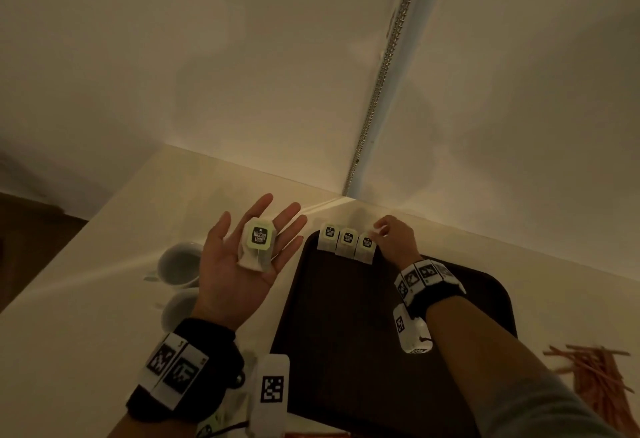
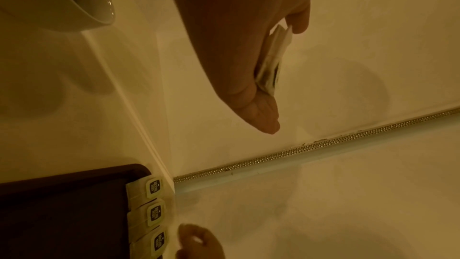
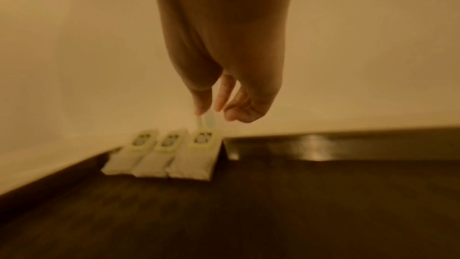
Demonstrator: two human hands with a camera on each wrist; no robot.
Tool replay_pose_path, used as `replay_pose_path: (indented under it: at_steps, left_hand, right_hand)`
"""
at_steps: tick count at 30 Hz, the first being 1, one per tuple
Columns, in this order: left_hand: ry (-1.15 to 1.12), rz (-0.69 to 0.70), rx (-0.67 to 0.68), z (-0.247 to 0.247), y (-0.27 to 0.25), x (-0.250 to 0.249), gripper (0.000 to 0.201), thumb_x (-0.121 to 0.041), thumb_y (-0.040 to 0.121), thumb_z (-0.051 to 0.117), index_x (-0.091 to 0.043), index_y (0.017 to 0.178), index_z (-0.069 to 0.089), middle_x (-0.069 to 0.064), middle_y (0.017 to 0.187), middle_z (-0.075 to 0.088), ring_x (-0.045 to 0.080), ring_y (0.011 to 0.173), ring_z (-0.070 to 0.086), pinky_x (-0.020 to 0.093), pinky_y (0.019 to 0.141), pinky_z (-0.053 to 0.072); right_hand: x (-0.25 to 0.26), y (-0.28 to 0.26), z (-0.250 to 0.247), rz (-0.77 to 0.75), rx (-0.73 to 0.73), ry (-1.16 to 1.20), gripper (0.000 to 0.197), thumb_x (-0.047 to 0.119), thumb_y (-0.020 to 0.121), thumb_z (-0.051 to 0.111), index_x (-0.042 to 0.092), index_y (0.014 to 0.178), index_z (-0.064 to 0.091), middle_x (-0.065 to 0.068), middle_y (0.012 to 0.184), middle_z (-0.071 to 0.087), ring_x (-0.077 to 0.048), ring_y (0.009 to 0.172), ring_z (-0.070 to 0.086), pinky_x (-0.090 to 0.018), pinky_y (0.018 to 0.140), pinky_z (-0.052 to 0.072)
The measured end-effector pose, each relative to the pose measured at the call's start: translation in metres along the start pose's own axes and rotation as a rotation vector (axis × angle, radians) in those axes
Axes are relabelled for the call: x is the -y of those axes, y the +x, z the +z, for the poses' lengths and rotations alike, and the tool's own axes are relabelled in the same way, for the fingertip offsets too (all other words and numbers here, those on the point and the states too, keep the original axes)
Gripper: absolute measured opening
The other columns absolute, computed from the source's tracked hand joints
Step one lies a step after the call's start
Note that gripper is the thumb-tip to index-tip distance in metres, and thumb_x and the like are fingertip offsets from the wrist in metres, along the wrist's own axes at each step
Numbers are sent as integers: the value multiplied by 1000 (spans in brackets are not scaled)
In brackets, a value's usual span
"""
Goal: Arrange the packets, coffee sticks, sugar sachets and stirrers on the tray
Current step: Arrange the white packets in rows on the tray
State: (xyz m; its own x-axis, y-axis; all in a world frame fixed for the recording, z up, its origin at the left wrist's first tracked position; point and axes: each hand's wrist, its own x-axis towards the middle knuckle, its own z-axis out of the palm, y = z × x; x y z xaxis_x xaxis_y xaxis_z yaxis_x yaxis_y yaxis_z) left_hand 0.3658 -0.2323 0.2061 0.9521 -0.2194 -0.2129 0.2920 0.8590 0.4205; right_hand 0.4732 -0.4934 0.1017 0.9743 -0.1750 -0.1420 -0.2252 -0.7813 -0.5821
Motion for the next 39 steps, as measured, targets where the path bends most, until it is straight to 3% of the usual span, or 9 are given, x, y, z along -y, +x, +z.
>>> replay_pose_path:
  at_steps: [6,10,14,17,20,24,30,33,39]
  left_hand:
    - [-42,-20,46,11,1,2,93,-50,67,74,-11,143,39,25,137,50,37,126,50,46,98,48]
    - [5,-9,111,21,0,4,97,-57,74,68,-6,147,30,23,147,39,33,136,40,42,107,39]
    - [188,97,96,24,-2,8,83,-49,71,75,-11,139,44,12,139,53,26,129,50,36,102,46]
    - [301,228,9,19,0,13,51,-40,59,86,-16,101,68,5,109,71,20,101,68,26,79,55]
    - [255,261,4,20,-3,16,24,-32,59,84,-23,79,73,2,95,73,17,87,70,24,71,55]
    - [230,274,17,32,-9,19,21,-19,80,56,-27,74,74,-2,87,73,14,84,69,22,69,54]
    - [303,219,69,41,-21,22,24,-18,82,55,-28,73,74,-4,88,73,15,85,68,22,72,54]
    - [388,167,132,42,-25,24,19,-13,86,60,-27,92,71,-2,95,72,17,93,68,27,82,53]
    - [328,145,138,42,-28,20,18,-28,80,59,-23,84,76,2,87,73,16,81,70,23,70,55]
  right_hand:
    - [116,-57,-46,-519,64,370,9,24,86,66,22,95,67,9,92,53,5,82,49,-6,70,37]
    - [157,-96,-64,-802,203,268,17,28,76,75,27,93,70,-1,97,52,-3,93,45,-2,82,32]
    - [170,-106,-84,-790,158,241,9,28,81,71,21,86,69,5,90,59,-13,87,54,-11,79,38]
    - [179,-109,-108,-753,150,238,10,26,85,67,20,89,72,14,80,64,-2,74,57,-9,68,39]
    - [191,-119,-126,-745,136,213,9,23,82,70,19,90,73,13,71,66,-8,67,58,-9,60,39]
    - [203,-131,-139,-750,137,118,8,28,83,69,21,87,72,9,74,68,-11,69,60,-19,65,45]
    - [224,-143,-150,-727,155,33,10,27,80,73,17,81,74,6,71,69,-1,65,59,-9,60,44]
    - [234,-145,-156,-707,175,-84,14,29,77,75,16,75,73,10,64,64,3,58,56,-6,54,42]
    - [242,-147,-159,-686,211,-262,21,34,81,69,25,64,62,16,54,52,10,49,51,-2,49,36]
